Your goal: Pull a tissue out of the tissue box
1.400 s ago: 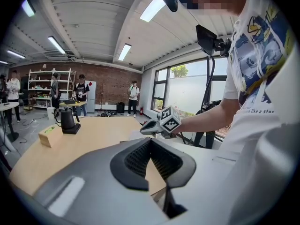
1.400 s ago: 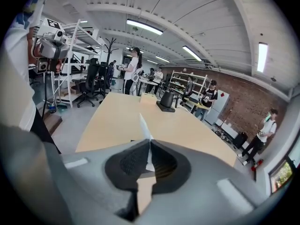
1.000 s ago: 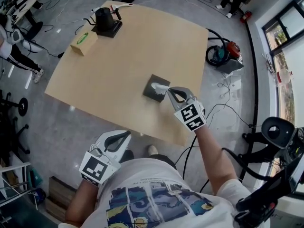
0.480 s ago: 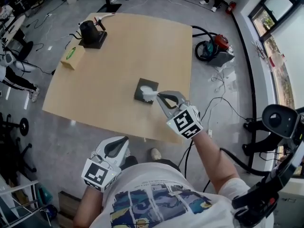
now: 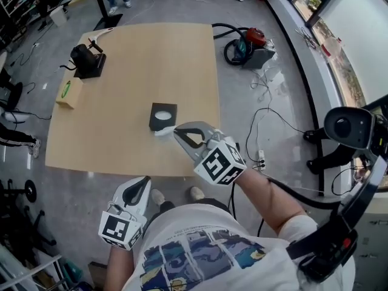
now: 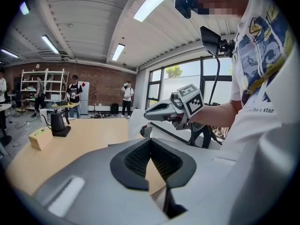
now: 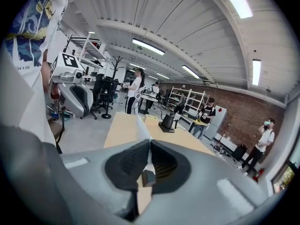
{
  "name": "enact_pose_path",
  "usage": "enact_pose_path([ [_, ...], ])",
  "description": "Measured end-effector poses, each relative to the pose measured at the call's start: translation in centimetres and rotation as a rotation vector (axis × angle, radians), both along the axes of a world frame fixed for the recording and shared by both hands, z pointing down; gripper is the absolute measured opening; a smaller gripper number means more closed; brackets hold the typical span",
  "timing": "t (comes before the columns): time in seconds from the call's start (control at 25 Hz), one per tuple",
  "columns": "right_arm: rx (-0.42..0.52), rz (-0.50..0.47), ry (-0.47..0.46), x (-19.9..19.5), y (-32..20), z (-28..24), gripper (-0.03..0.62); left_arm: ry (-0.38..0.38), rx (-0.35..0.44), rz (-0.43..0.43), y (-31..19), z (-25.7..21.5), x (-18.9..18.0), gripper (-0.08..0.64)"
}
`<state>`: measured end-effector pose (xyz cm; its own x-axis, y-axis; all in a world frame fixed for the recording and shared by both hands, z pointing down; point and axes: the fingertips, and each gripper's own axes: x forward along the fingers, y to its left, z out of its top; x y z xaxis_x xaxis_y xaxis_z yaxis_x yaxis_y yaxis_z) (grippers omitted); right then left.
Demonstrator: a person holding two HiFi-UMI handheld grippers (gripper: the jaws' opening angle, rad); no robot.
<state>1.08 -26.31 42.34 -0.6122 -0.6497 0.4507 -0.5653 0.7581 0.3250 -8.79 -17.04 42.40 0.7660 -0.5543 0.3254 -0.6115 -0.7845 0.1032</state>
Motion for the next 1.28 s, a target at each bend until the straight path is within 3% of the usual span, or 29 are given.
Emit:
enact_pose_path([
  [0.52,0.002,-0.033,-0.097,0.5,3.3,-4.4,0.003,-0.017,0.000,0.014,-0.9,-0.1,1.4,0.007],
  [1.28,0.037,-0.035,-0.090,-2.3,5.5,-7.8,0.003,-0.004,0.003,0.040,-2.2,0.4,-1.6,0.006],
])
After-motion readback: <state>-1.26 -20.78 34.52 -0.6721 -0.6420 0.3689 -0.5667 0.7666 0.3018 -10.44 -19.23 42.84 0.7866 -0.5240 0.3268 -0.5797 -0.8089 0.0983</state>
